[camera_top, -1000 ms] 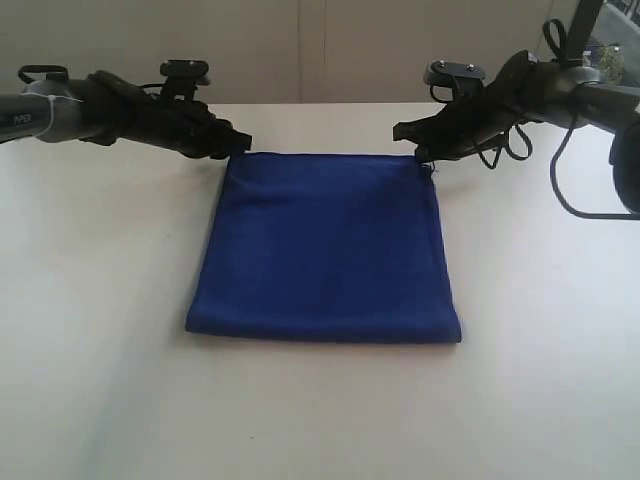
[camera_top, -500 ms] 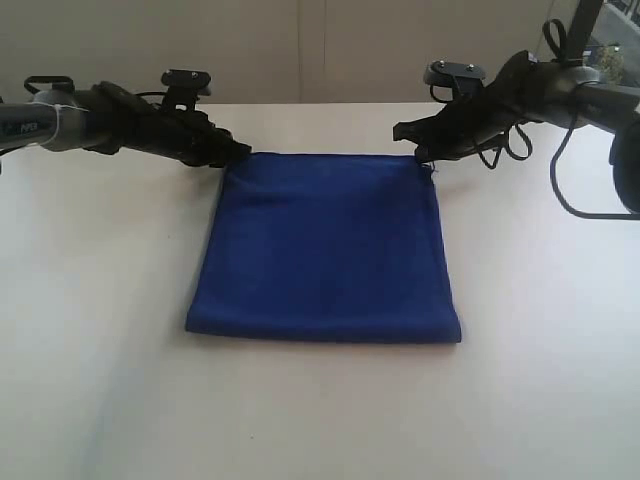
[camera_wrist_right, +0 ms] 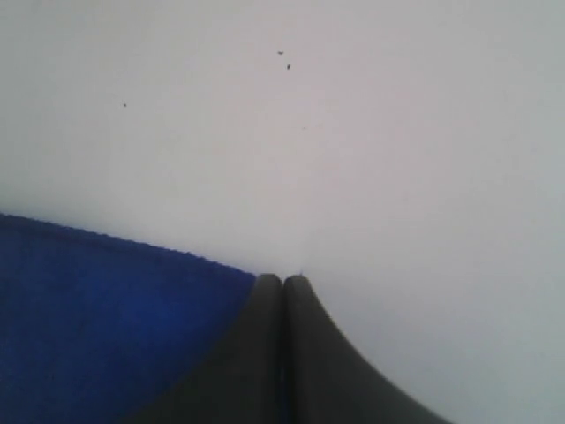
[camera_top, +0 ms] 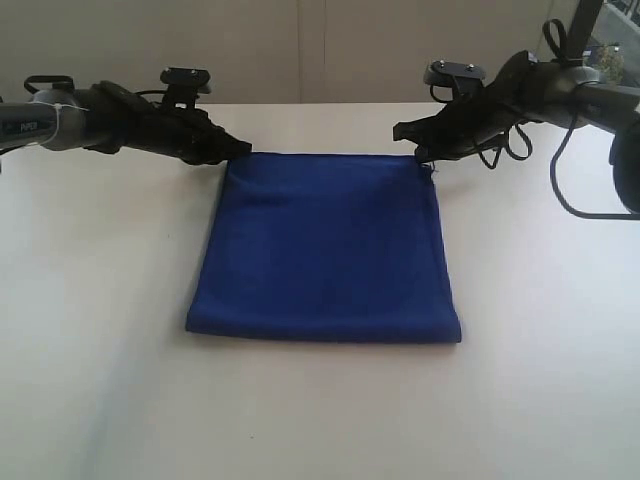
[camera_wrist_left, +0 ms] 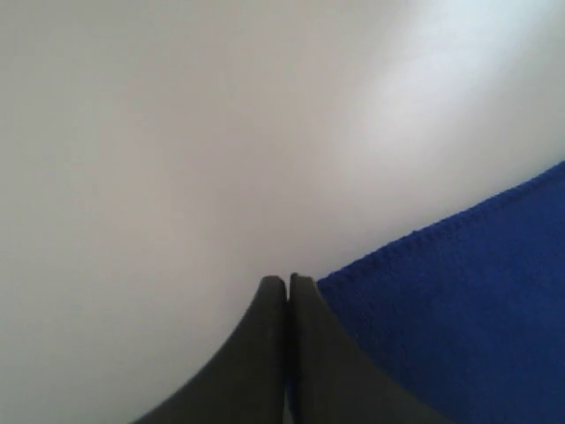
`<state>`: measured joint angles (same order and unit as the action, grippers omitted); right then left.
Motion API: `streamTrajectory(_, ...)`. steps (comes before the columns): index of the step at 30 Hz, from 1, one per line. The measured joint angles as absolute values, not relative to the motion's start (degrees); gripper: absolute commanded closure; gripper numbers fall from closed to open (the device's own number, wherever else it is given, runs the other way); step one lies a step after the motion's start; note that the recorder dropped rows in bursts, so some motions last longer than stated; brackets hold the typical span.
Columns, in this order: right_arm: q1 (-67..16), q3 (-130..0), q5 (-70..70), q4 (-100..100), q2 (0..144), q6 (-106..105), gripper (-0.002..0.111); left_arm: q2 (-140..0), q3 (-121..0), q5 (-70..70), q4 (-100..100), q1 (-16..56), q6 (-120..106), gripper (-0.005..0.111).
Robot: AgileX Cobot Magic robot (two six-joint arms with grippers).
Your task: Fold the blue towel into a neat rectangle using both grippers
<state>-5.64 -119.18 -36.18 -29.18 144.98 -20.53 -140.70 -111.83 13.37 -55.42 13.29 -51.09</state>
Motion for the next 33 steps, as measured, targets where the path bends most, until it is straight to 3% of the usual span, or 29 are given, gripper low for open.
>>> streamTrajectory(33,-5.64,-119.18,-40.5,-20.68,137.36,-12.29,0.108,-137.93,-114.41,18.66,-55.8,13.29,-51.09,0.107)
